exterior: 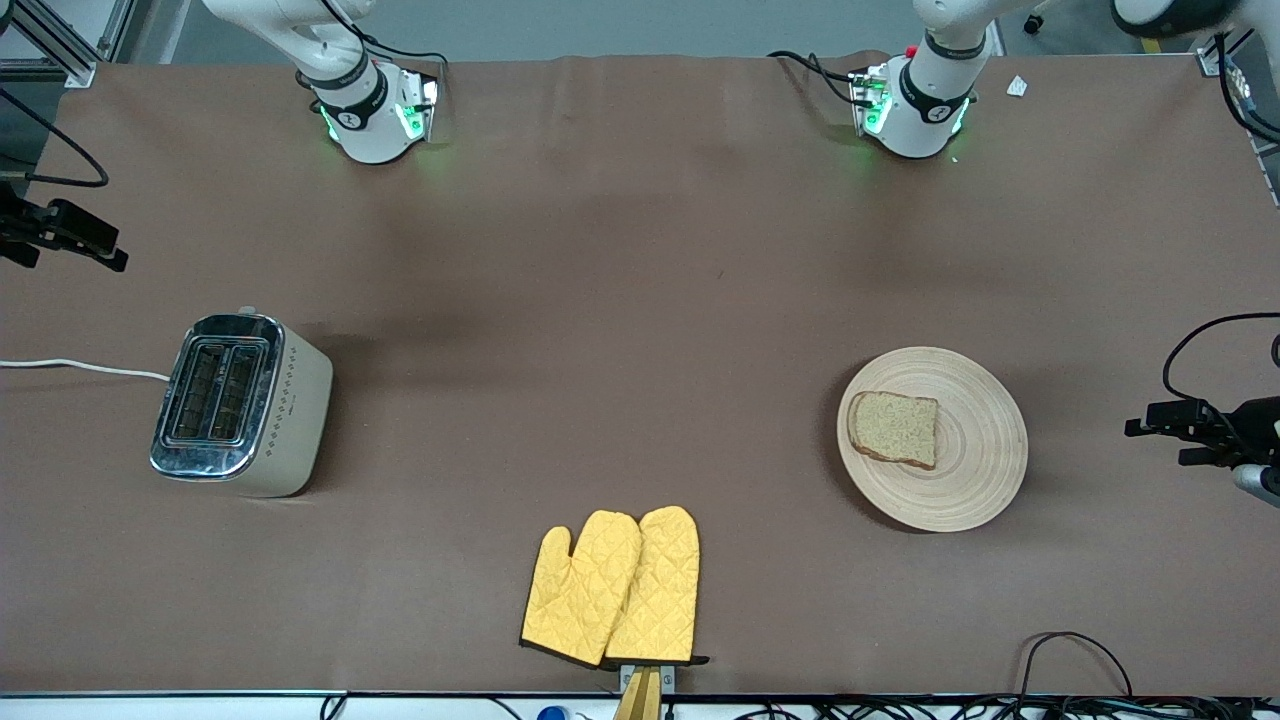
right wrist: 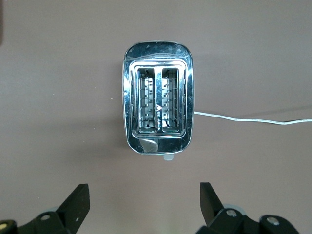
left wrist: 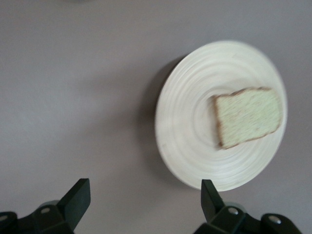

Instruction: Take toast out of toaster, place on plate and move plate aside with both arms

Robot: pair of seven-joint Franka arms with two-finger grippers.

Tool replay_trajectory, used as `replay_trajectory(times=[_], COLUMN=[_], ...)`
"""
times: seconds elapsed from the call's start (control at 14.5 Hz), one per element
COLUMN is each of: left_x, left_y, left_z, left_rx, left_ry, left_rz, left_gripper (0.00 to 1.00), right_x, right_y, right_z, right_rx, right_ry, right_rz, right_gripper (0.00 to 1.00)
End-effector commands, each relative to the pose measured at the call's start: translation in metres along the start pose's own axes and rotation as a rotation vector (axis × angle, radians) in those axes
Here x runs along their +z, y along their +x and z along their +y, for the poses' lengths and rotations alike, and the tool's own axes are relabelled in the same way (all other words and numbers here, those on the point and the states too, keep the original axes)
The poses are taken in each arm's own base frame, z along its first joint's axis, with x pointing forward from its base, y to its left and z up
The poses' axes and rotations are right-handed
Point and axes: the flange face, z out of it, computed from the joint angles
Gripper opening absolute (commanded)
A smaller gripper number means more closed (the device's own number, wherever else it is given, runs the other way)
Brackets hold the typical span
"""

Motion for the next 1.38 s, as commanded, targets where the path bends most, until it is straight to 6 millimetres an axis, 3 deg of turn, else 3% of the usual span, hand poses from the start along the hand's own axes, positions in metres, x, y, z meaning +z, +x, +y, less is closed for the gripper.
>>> replay_trajectory(times=[0.0, 0.07, 0.28, 0.48, 0.76, 0.96, 1.31], left_x=[-0.037, -0.052, -0.080, -0.119, -0.140, -0.155, -0.149], left_y=[0.010, 0.019, 0.022, 0.011, -0.001, -0.008, -0.036], left_z=[0.059, 0.090, 0.156, 0.204, 0.222, 0.252, 0.279], left_rx=[0.012, 0.012, -0.139, -0.253, -0.316, -0.272, -0.265], left_ry=[0.074, 0.102, 0.173, 0.215, 0.219, 0.239, 0.268], left_rz=[-0.006, 0.004, -0.036, -0.014, -0.005, 0.014, 0.022], left_gripper=[1.00, 1.00, 1.00, 1.00, 1.00, 1.00, 1.00], right_x=[-0.002, -0.001, -0.002, -0.002, -0.001, -0.001, -0.001], right_y=[-0.001, -0.001, -0.001, -0.001, -0.002, -0.002, -0.002], right_z=[0.004, 0.004, 0.007, 0.008, 0.009, 0.009, 0.009], right_rx=[0.000, -0.001, 0.005, 0.007, 0.008, 0.007, 0.006], right_ry=[0.012, 0.012, 0.012, 0.012, 0.012, 0.012, 0.012], right_rz=[0.000, -0.002, 0.001, 0.001, 0.000, 0.000, 0.000], right_gripper=[1.00, 1.00, 1.00, 1.00, 1.00, 1.00, 1.00])
